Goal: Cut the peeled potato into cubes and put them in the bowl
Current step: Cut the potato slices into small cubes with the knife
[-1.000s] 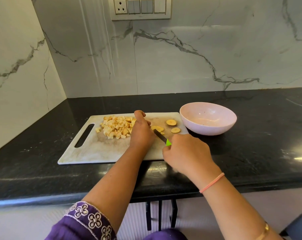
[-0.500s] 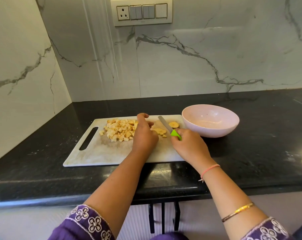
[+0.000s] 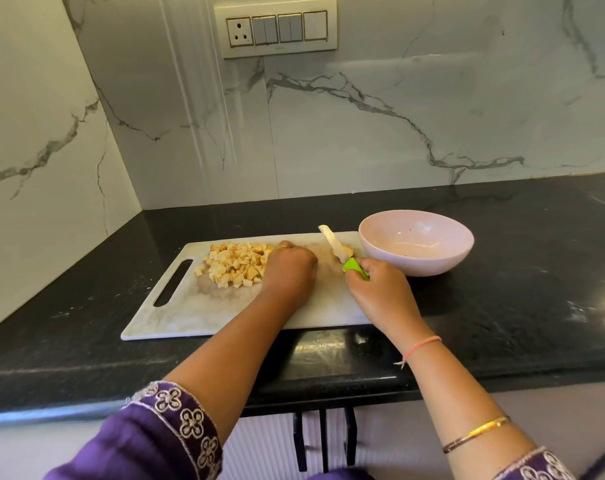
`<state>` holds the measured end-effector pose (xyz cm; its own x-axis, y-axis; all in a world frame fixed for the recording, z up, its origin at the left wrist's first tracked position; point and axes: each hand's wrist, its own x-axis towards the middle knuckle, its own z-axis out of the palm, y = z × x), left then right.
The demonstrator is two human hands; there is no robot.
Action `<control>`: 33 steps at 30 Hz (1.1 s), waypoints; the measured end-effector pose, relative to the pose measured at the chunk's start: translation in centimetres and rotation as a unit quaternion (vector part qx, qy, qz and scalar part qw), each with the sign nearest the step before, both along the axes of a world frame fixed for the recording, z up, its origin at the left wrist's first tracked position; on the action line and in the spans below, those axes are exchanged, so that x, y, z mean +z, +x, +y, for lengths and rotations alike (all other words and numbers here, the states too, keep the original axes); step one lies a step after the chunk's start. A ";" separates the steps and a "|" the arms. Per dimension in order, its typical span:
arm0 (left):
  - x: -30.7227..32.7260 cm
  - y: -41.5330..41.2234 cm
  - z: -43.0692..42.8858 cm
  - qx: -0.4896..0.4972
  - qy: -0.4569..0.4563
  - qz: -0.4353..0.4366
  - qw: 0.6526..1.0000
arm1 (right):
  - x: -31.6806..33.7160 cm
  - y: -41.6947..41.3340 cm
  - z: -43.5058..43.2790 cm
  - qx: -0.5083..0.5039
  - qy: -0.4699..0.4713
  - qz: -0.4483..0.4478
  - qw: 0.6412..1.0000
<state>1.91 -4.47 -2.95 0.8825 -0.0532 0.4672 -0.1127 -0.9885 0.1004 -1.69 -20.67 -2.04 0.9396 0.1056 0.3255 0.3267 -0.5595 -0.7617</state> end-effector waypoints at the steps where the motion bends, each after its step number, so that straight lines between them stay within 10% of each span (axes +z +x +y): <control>1: 0.0 0.1 0.5 0.015 0.013 -0.008 1.000 | 0.0 -0.1 -0.1 0.000 0.003 0.001 1.000; 15: 3.5 -1.5 4.8 0.099 -0.115 -0.094 0.984 | 0.5 0.5 -0.7 -0.022 -0.020 -0.001 1.000; 33: 0.8 -4.6 10.9 0.222 -0.390 -0.013 0.894 | 0.5 -0.6 1.5 -0.028 -0.350 -0.059 0.935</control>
<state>-2.73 6.38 -2.12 0.7236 0.6507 0.2304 0.2613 -0.5672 0.7811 -2.33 -19.15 -1.55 0.9118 0.2834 0.2971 0.3410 -0.9257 -0.1637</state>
